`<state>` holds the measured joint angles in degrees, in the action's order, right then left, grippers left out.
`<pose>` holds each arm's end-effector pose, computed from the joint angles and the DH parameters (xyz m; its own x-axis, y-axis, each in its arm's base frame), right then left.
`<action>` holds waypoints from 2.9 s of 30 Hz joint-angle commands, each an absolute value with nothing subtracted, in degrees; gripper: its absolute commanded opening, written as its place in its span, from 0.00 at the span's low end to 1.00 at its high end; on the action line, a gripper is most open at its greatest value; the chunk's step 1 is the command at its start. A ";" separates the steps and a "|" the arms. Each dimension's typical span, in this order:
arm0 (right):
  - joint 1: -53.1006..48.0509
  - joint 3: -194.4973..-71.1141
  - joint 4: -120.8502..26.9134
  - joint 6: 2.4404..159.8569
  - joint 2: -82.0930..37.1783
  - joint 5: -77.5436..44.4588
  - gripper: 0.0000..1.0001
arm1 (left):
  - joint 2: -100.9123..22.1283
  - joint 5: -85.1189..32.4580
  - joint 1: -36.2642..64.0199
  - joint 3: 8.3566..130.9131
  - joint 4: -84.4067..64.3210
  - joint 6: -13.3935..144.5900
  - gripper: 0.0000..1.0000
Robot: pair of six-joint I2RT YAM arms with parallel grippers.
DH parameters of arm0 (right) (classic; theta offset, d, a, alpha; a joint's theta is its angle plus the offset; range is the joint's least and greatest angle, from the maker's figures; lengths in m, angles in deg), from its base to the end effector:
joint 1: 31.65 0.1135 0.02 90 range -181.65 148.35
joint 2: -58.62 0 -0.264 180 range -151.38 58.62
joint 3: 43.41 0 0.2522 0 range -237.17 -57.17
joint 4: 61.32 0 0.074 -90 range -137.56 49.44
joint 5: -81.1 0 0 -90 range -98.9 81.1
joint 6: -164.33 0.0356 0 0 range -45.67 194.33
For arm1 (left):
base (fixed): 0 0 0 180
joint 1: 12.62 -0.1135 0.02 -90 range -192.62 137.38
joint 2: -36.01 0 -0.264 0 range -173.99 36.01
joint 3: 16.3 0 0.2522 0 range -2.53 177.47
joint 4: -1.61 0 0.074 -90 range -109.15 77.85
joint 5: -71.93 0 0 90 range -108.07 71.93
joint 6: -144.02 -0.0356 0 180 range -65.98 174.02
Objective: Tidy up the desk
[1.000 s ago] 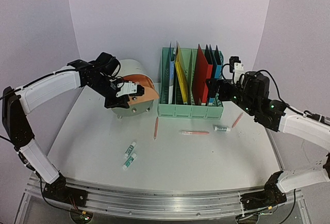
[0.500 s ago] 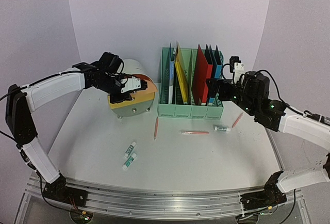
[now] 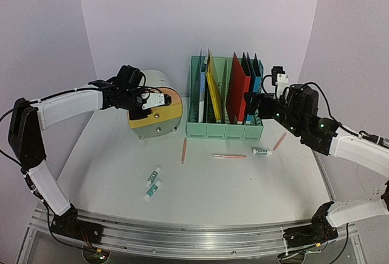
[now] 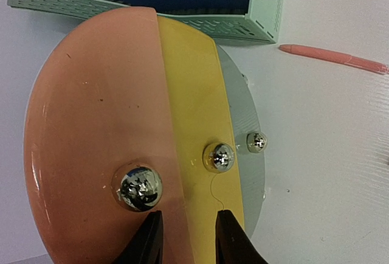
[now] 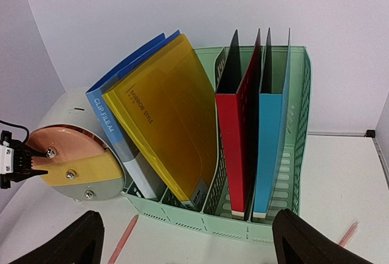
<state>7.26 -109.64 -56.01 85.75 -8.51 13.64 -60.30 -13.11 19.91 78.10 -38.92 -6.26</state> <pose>0.2232 0.1626 0.3412 -0.1387 0.1231 -0.9827 -0.2613 0.9525 0.1562 0.3236 -0.2027 0.2936 0.1365 0.9392 -0.3152 0.7330 0.1183 0.6698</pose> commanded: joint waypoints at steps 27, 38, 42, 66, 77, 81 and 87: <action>7.11 -107.34 -56.26 85.48 -5.45 14.85 0.98 | -53.30 -25.86 18.74 38.95 23.99 -41.80 0.63; 7.11 -107.13 -56.26 84.98 -5.09 14.77 0.98 | -61.34 -26.27 17.09 43.50 26.76 -46.25 0.63; 7.11 -107.41 -56.26 84.67 -5.09 14.58 0.98 | -63.44 -26.82 17.09 45.20 27.34 -47.90 0.61; 7.13 -107.93 -56.26 83.83 -4.00 14.60 0.98 | -69.39 -21.25 16.57 51.39 25.53 -48.19 0.20; 7.11 -108.34 -56.26 83.56 -4.65 14.77 0.98 | -63.68 -24.70 18.96 45.86 20.74 -46.97 0.03; 7.11 -108.50 -56.26 83.56 -4.83 14.55 0.98 | -60.57 -24.76 20.83 44.05 17.29 -45.14 0.02; 7.10 -108.13 -56.26 83.91 -4.40 14.58 0.98 | -55.85 -24.21 23.51 41.23 11.73 -42.10 0.02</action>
<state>7.26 -107.40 -55.20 84.01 -5.32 13.84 -60.15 -23.08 21.75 43.16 18.77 -45.57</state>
